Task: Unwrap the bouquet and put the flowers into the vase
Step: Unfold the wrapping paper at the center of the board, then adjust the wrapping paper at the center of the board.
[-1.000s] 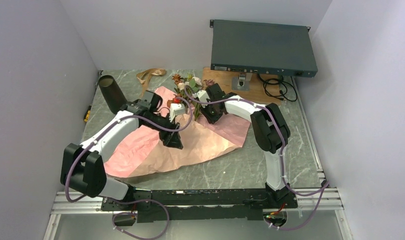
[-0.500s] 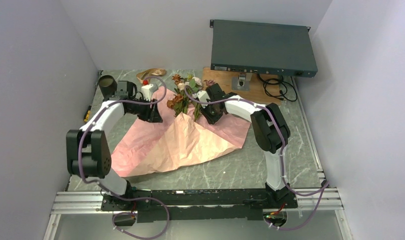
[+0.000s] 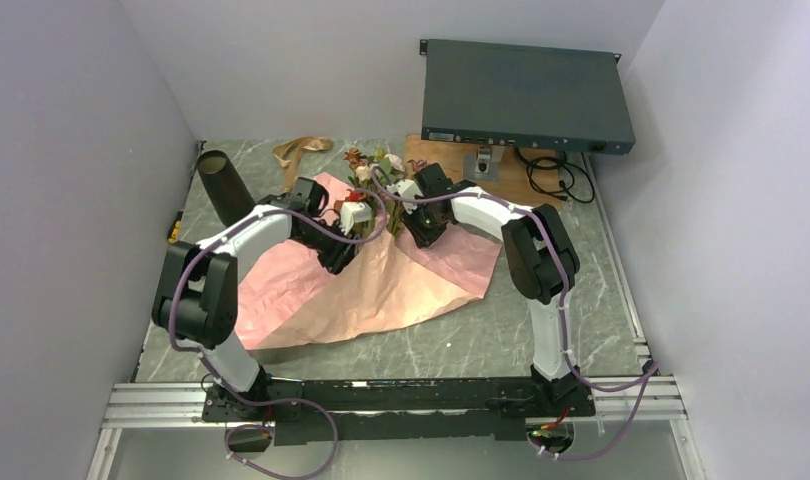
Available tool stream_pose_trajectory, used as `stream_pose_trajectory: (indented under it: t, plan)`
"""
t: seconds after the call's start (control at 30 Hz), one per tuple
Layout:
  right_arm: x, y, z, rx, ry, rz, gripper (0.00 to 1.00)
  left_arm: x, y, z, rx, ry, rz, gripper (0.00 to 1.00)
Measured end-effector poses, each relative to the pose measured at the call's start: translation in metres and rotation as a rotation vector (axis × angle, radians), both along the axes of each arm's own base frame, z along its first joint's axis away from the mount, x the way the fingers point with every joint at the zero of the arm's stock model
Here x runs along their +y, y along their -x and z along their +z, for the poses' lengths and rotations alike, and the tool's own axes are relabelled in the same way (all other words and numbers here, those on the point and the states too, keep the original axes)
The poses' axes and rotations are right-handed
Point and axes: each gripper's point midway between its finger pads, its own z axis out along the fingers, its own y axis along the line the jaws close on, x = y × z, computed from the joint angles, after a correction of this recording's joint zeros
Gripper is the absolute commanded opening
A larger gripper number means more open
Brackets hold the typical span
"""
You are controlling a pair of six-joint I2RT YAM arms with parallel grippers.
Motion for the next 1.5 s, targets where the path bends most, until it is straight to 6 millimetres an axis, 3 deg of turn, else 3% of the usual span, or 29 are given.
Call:
stream_pose_trajectory:
  t: [0.2, 0.33, 0.47, 0.67, 0.9, 1.03, 1.17, 1.3, 1.4, 1.5]
  plan:
    - [0.0, 0.0, 0.0, 0.013, -0.01, 0.001, 0.31, -0.037, 0.048, 0.038, -0.097, 0.096, -0.219, 0.61]
    - [0.0, 0.0, 0.0, 0.019, -0.009, -0.003, 0.32, -0.057, 0.077, 0.047, -0.157, 0.114, -0.368, 0.73]
    - [0.0, 0.0, 0.0, 0.022, -0.01, -0.007, 0.32, -0.066, 0.11, 0.026, -0.16, 0.062, -0.498, 0.79]
    - [0.0, -0.001, 0.0, 0.022, -0.009, -0.008, 0.32, -0.055, 0.145, -0.019, -0.176, -0.11, -0.636, 0.82]
    - [0.0, -0.001, 0.0, 0.023, -0.011, -0.008, 0.33, -0.045, 0.132, -0.05, -0.215, -0.268, -0.652, 0.87]
    - [0.001, 0.0, 0.001, 0.028, -0.02, 0.003, 0.36, -0.048, 0.133, -0.051, -0.234, -0.296, -0.667, 0.92]
    - [0.003, 0.004, 0.004, 0.035, -0.044, 0.024, 0.43, -0.058, 0.127, -0.034, -0.232, -0.29, -0.63, 0.96]
    - [0.007, 0.012, 0.017, 0.049, -0.078, 0.052, 0.57, -0.066, 0.105, -0.002, -0.23, -0.222, -0.517, 0.97]
    - [0.012, 0.016, 0.044, 0.024, -0.128, 0.076, 0.66, -0.05, 0.075, 0.021, -0.232, -0.18, -0.381, 0.99]
    - [0.017, 0.021, 0.079, -0.023, -0.186, 0.102, 0.7, -0.017, 0.045, 0.034, -0.256, -0.188, -0.238, 0.99]
